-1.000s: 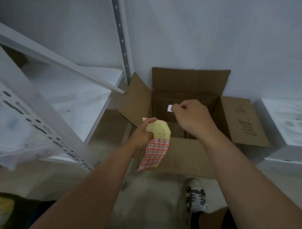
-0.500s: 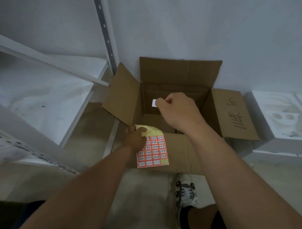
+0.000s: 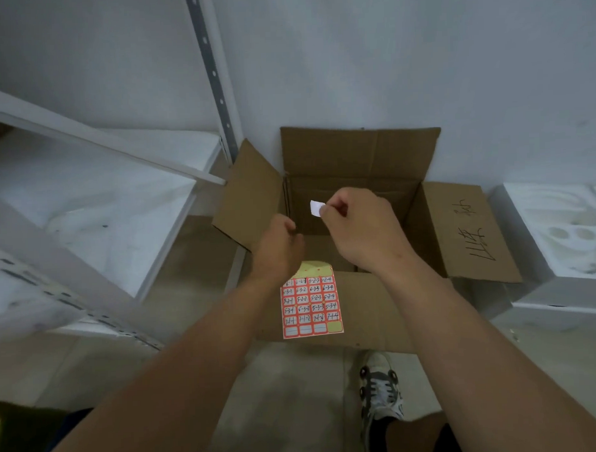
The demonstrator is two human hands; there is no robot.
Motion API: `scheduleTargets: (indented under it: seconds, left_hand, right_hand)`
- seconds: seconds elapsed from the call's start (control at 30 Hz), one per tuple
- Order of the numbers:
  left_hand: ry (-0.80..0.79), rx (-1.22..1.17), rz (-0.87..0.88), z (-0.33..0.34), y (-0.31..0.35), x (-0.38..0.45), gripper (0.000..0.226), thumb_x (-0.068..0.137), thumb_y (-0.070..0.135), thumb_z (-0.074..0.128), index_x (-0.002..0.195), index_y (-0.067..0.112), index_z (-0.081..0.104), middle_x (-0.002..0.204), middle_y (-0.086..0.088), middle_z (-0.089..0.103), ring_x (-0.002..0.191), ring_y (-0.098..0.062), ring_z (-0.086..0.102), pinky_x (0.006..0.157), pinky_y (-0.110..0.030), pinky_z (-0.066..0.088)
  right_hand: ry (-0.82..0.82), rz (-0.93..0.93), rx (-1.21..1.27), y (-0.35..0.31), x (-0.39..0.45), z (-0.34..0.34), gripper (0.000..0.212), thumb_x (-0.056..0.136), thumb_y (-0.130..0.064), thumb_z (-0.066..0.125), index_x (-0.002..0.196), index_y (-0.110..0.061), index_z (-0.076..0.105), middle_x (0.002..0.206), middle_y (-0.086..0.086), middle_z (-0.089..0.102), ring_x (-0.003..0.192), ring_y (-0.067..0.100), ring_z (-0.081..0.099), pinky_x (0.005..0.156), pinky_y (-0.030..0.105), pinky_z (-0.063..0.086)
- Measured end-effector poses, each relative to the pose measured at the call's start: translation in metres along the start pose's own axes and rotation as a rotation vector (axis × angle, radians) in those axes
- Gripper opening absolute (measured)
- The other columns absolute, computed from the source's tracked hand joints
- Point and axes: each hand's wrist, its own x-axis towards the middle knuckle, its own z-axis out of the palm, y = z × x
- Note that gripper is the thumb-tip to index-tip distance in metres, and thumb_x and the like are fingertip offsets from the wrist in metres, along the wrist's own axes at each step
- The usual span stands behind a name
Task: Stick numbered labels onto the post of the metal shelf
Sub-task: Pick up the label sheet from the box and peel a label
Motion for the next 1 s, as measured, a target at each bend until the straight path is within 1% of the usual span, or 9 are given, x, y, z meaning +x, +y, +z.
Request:
scheduleTargets:
  seconds: [0.1,0.2,0.3,0.37,0.47,0.6,0.7,0.8,1.0]
  left_hand:
    - [0.169,-0.165,0.117,-0.047,0.032,-0.024,0.010,0.096,0.014,0.052,0.104,0.020,0.047,0.084,0.011,0.054,0.076,-0.005,0.054,0.060,-0.017,0.041]
    - [0.307,-0.196,0.172,-0.081,0.043,-0.053,0.017,0.094,0.016,0.055,0.106,0.026,0.047,0.089,0.011,0.055,0.083,-0.005,0.056,0.069,-0.019,0.047]
    - [0.302,-0.037,0.267,-0.097,0.044,-0.078,0.024,0.093,0.021,0.059,0.114,0.027,0.049,0.112,0.008,0.054,0.106,-0.009,0.050,0.087,-0.025,0.047]
    - [0.306,0.116,0.315,-0.104,0.042,-0.090,0.027,0.094,0.025,0.059,0.120,0.022,0.053,0.120,0.003,0.054,0.109,-0.008,0.045,0.089,-0.023,0.040]
    - [0.340,0.214,0.329,-0.116,0.032,-0.102,0.026,0.093,0.026,0.061,0.118,0.019,0.058,0.118,0.002,0.058,0.108,-0.011,0.047,0.086,-0.018,0.031]
    - [0.401,0.330,0.388,-0.129,0.010,-0.110,0.019,0.085,0.013,0.068,0.104,0.012,0.067,0.097,-0.003,0.066,0.090,-0.019,0.059,0.077,-0.020,0.037]
    - [0.442,0.326,0.396,-0.139,0.002,-0.112,0.016,0.086,0.009,0.067,0.101,0.011,0.069,0.093,-0.004,0.068,0.087,-0.019,0.060,0.078,-0.019,0.038]
    - [0.486,0.318,0.431,-0.148,-0.002,-0.112,0.013,0.088,0.009,0.066,0.101,0.011,0.069,0.092,-0.005,0.069,0.085,-0.020,0.061,0.078,-0.022,0.040]
    - [0.478,0.204,0.388,-0.163,-0.008,-0.108,0.015,0.091,0.012,0.062,0.105,0.014,0.067,0.094,-0.002,0.070,0.087,-0.017,0.064,0.075,-0.023,0.047]
  right_hand:
    - [0.024,0.000,0.074,-0.011,0.000,0.002,0.014,0.096,-0.025,0.052,0.086,-0.019,0.060,0.082,-0.005,0.060,0.071,0.008,0.056,0.058,0.017,0.037]
    - [0.028,-0.001,0.163,-0.025,-0.004,0.006,0.013,0.095,-0.026,0.054,0.085,-0.019,0.060,0.081,-0.004,0.061,0.074,0.009,0.058,0.060,0.018,0.040]
    - [-0.014,-0.022,0.263,-0.040,-0.011,0.012,0.015,0.093,-0.027,0.056,0.083,-0.018,0.061,0.079,-0.003,0.062,0.074,0.009,0.058,0.064,0.021,0.044]
    - [-0.063,-0.052,0.292,-0.051,-0.018,0.017,0.017,0.092,-0.028,0.057,0.080,-0.017,0.061,0.077,-0.002,0.062,0.072,0.009,0.058,0.065,0.023,0.045]
    - [-0.148,-0.086,0.323,-0.064,-0.027,0.025,0.022,0.089,-0.031,0.059,0.080,-0.011,0.063,0.075,0.004,0.065,0.071,0.016,0.061,0.066,0.035,0.050]
    - [-0.316,-0.057,0.500,-0.079,-0.037,0.037,0.028,0.091,-0.028,0.054,0.084,-0.002,0.064,0.084,0.017,0.068,0.082,0.031,0.065,0.080,0.050,0.053]
    - [-0.379,0.010,0.656,-0.087,-0.038,0.047,0.026,0.092,-0.025,0.055,0.085,-0.001,0.065,0.075,0.012,0.064,0.074,0.022,0.062,0.079,0.043,0.055]
    - [-0.400,0.060,0.764,-0.094,-0.036,0.053,0.023,0.092,-0.022,0.056,0.089,-0.003,0.067,0.074,0.002,0.066,0.076,0.015,0.063,0.080,0.038,0.055]
    - [-0.433,0.033,0.859,-0.109,-0.037,0.060,0.018,0.093,-0.019,0.054,0.088,-0.008,0.067,0.077,0.002,0.067,0.076,0.012,0.063,0.072,0.031,0.052]
